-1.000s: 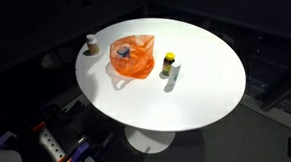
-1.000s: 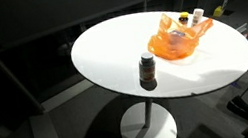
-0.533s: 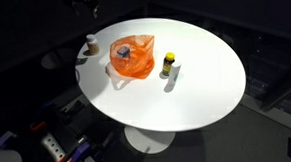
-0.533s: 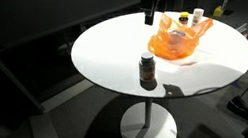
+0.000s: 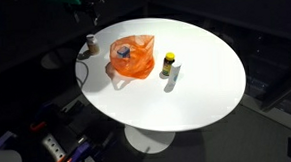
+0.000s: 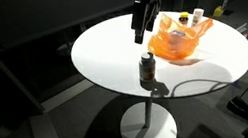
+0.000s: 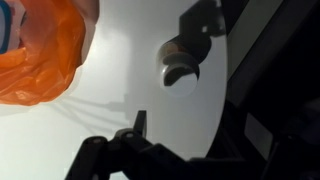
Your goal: Put the white and orange bottle in the orange plastic bag
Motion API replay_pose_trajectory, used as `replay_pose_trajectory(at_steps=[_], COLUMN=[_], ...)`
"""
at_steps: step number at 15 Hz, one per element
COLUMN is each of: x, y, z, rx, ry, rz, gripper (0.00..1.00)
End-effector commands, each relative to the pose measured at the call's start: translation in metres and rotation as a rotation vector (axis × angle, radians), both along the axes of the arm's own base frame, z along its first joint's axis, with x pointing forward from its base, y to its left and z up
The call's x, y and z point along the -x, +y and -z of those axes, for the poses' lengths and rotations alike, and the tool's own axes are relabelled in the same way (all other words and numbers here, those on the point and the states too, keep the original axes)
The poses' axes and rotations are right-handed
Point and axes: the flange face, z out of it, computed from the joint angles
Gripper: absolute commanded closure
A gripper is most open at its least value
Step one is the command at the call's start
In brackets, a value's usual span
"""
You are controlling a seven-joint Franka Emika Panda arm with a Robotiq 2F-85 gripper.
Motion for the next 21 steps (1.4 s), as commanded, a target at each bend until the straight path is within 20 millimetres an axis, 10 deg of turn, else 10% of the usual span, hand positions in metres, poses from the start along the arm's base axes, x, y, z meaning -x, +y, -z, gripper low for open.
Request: replay_pose_trajectory(at_steps=[1, 13, 21], x=[-0.004, -0.019, -0.017], y=[0.009, 0.006, 0.013], z=[0.017, 0.059, 0.054], rx=[-0.015, 0.048, 0.066], ry=[0.072, 0.17, 0.18], rz=[0.001, 0.034, 0.032], gripper=[0.0, 0.0, 0.75])
